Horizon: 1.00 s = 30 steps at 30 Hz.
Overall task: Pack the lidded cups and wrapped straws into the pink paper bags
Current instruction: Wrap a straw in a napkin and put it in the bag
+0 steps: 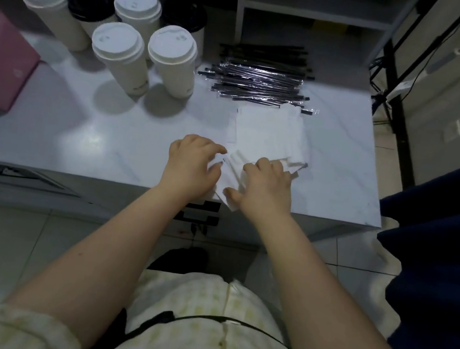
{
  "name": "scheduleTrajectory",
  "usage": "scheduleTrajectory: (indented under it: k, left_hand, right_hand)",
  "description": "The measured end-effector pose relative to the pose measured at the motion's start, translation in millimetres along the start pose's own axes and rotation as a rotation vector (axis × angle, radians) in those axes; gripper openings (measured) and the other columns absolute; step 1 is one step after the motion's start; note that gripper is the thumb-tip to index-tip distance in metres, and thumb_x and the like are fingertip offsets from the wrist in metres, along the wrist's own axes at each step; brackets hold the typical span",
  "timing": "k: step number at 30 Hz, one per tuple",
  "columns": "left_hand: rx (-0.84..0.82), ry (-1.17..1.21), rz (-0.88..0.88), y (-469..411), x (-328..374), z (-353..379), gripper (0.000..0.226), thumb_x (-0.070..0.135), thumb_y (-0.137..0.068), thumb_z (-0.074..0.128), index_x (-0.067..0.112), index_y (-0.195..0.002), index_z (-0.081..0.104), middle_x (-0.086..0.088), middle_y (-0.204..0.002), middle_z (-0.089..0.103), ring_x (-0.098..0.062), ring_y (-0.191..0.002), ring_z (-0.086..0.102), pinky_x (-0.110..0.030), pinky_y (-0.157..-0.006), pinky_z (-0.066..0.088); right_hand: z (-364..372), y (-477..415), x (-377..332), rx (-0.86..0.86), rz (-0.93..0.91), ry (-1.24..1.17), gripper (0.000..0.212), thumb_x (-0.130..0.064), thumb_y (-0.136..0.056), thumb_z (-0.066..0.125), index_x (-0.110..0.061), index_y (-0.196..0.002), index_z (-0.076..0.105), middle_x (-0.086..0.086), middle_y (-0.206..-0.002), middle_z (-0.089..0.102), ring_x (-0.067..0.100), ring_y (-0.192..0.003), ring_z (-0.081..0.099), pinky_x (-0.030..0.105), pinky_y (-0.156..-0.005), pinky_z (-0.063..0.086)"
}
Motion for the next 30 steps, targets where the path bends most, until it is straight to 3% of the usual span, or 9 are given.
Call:
scheduleTrajectory:
  k: [6,10,14,16,18,20,22,30]
  left_hand:
    - [0.064,-0.013,-0.016,9.0,2.2,-8.2,0.03,0.022,-0.085,0.064,0.021,-0.115,0.067,-0.001,-0.114,0.066,-0.026,-0.117,0.051,-0.042,-0.096,0.033]
    - [0.107,-0.025,-0.042,13.7,0.6,-17.0,0.032,0.021,-0.085,0.063,0.021,-0.116,0.067,-0.001,-0.115,0.066,-0.026,-0.118,0.05,-0.042,-0.098,0.032]
    - [0.13,-0.048,-0.096,29.4,-4.0,-24.7,0.032,0.024,-0.086,0.062,0.021,-0.118,0.066,-0.001,-0.116,0.065,-0.026,-0.119,0.05,-0.043,-0.098,0.032]
    - [0.129,-0.067,-0.138,45.2,-9.7,-27.7,0.032,0.027,-0.086,0.062,0.022,-0.118,0.065,0.0,-0.117,0.065,-0.026,-0.118,0.05,-0.044,-0.098,0.033]
    - [0.135,-0.08,-0.194,64.7,-20.1,-31.6,0.032,0.027,-0.085,0.063,0.023,-0.117,0.066,0.001,-0.117,0.065,-0.025,-0.118,0.051,-0.044,-0.099,0.033]
    - [0.158,-0.097,-0.257,84.5,-34.0,-38.1,0.033,0.026,-0.084,0.063,0.023,-0.117,0.066,0.002,-0.116,0.065,-0.025,-0.118,0.051,-0.043,-0.1,0.031]
    - [0.188,-0.113,-0.328,102.7,-49.2,-48.5,0.034,0.024,-0.082,0.064,0.024,-0.117,0.066,0.002,-0.116,0.065,-0.025,-0.118,0.051,-0.043,-0.1,0.031]
    - [0.319,-0.157,-0.525,165.9,-119.4,-96.6,0.035,0.029,-0.082,0.067,0.024,-0.117,0.066,0.002,-0.113,0.065,-0.026,-0.114,0.052,-0.043,-0.094,0.033]
  right_hand:
    - [-1.6,9.5,1.3,0.154,-0.073,-0.144,0.017,-0.019,-0.089,0.06,-0.006,-0.095,0.071,0.01,-0.1,0.063,0.035,-0.097,0.053,0.039,-0.079,0.031]
    - [-14.5,7.8,6.8,0.216,-0.052,-0.221,0.016,-0.014,-0.091,0.056,-0.004,-0.086,0.068,0.011,-0.087,0.063,0.032,-0.087,0.051,0.035,-0.068,0.03]
    - [-32.9,7.9,-0.6,0.269,-0.076,-0.344,0.011,-0.011,-0.089,0.059,-0.005,-0.092,0.067,0.009,-0.089,0.06,0.027,-0.084,0.051,0.036,-0.067,0.038]
    - [-34.3,8.7,-12.7,0.246,-0.097,-0.45,0.013,-0.01,-0.088,0.058,-0.007,-0.098,0.067,0.007,-0.094,0.059,0.023,-0.086,0.053,0.035,-0.068,0.042]
    - [-29.7,11.3,-27.9,0.185,-0.106,-0.587,0.016,-0.011,-0.088,0.058,-0.012,-0.101,0.066,0.0,-0.096,0.058,0.014,-0.085,0.052,0.024,-0.065,0.041]
    - [-21.8,14.0,-44.0,0.089,-0.086,-0.787,0.014,-0.014,-0.086,0.059,-0.021,-0.097,0.064,-0.006,-0.093,0.058,0.003,-0.079,0.051,0.012,-0.061,0.037]
    - [-16.5,14.6,-63.3,0.007,-0.054,-0.96,0.013,-0.016,-0.083,0.061,-0.028,-0.088,0.061,-0.009,-0.088,0.061,0.0,-0.075,0.054,0.008,-0.057,0.039]
    - [-16.4,10.0,-175.6,-0.18,-0.254,-0.982,0.012,-0.018,-0.082,0.064,-0.029,-0.08,0.06,-0.01,-0.078,0.062,-0.004,-0.063,0.055,0.011,-0.05,0.041]
Point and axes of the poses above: each hand's wrist, its own y-axis away from the middle knuckle, its own z-axis out of the palm, x = y × z, the point moved 4 cm from there along -y, towards the middle knuckle
